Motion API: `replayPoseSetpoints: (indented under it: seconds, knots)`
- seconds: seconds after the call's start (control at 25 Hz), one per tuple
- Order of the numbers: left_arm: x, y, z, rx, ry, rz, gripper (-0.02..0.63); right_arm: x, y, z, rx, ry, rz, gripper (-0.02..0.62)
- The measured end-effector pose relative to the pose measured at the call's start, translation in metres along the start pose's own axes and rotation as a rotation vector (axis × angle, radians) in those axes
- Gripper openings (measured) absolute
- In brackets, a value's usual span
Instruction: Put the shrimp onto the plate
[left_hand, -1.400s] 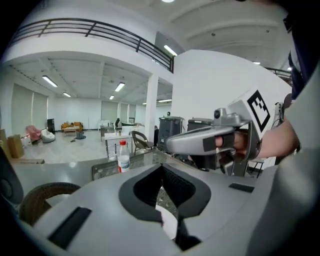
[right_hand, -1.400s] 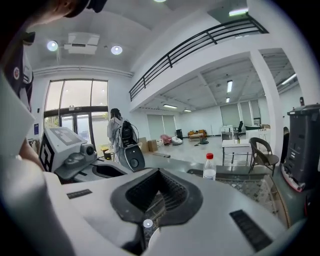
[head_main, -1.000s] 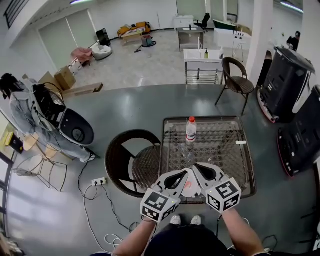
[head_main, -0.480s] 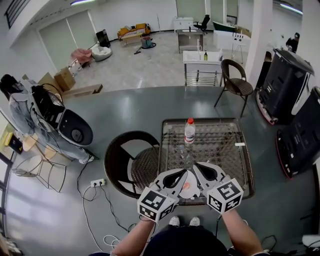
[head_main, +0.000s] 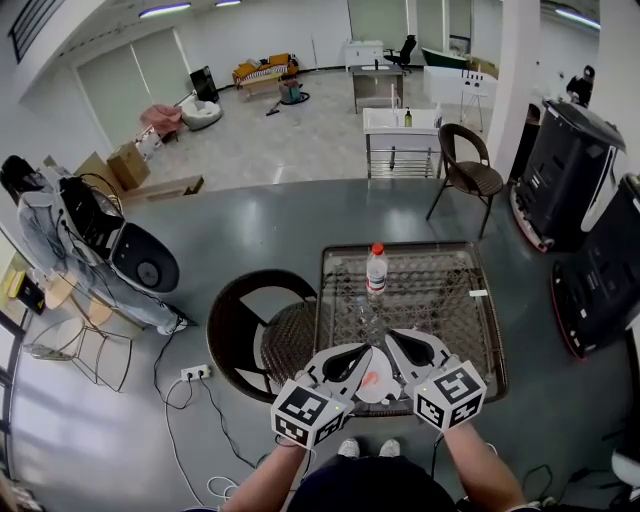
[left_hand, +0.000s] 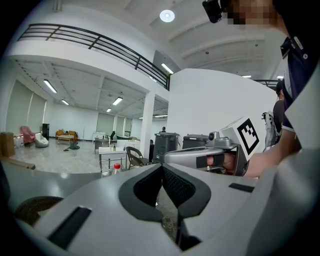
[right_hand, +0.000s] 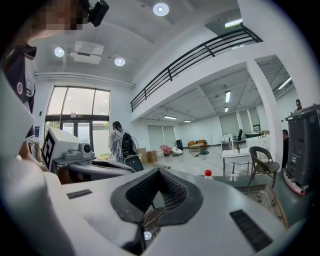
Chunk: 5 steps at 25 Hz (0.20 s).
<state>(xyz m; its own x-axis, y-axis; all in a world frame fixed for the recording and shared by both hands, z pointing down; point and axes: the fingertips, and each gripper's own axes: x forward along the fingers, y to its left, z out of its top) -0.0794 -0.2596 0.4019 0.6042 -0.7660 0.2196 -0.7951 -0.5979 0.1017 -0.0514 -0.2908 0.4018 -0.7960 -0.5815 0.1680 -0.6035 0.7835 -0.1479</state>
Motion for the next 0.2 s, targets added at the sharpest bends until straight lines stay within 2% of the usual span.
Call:
replayPoseSetpoints:
  seconds: [0.2]
  knots:
    - [0.0025,-0.0055,0.0017,-0.001,0.002,-0.007,0.009,-0.0041,-0.0032,0.0004,0.003,0.004,-0.004,0.006]
